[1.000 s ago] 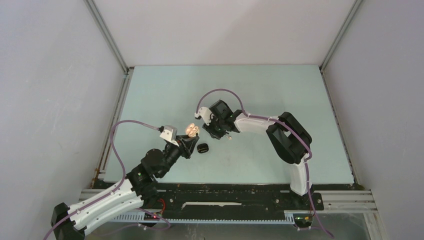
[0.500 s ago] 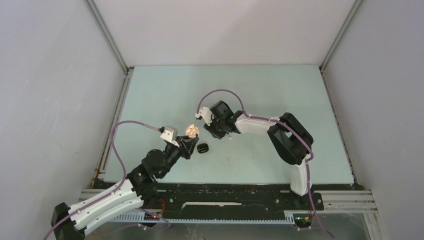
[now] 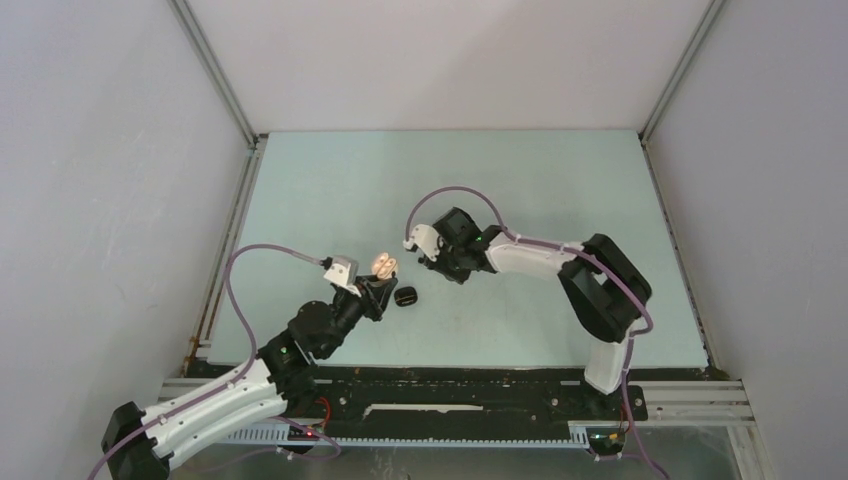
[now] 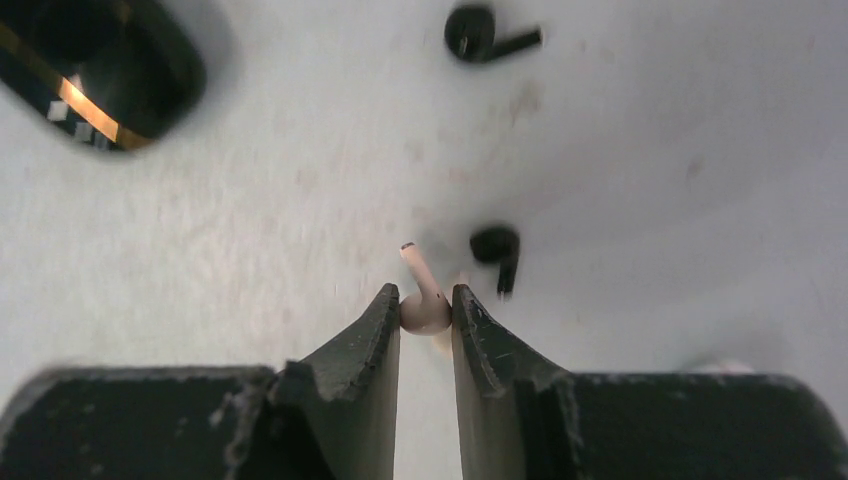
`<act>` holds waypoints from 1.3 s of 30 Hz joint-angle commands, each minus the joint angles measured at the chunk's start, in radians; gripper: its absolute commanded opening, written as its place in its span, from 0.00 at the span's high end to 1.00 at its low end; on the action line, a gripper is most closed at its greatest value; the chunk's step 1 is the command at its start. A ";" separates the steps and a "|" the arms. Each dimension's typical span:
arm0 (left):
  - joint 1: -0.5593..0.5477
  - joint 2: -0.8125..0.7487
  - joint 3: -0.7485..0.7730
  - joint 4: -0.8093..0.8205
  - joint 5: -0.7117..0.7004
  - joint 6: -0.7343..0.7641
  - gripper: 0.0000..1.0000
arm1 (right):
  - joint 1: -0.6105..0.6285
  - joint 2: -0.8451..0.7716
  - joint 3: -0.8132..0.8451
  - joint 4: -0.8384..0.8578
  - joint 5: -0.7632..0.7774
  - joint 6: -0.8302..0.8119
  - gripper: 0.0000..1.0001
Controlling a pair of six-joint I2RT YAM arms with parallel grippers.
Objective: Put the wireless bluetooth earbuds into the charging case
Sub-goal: Insert the right earbud into the left side groove of the charging case.
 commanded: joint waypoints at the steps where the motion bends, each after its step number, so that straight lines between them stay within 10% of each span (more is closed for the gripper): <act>1: -0.002 0.031 -0.014 0.097 -0.029 0.023 0.98 | -0.016 -0.204 -0.066 -0.096 0.051 -0.181 1.00; 20: -0.012 0.423 0.067 0.346 0.323 0.240 0.99 | 0.150 -0.776 -0.110 -0.574 0.236 -0.919 1.00; 39: -0.092 0.517 0.110 0.428 0.591 0.257 1.00 | 0.609 -0.802 -0.112 -0.382 0.610 -0.897 1.00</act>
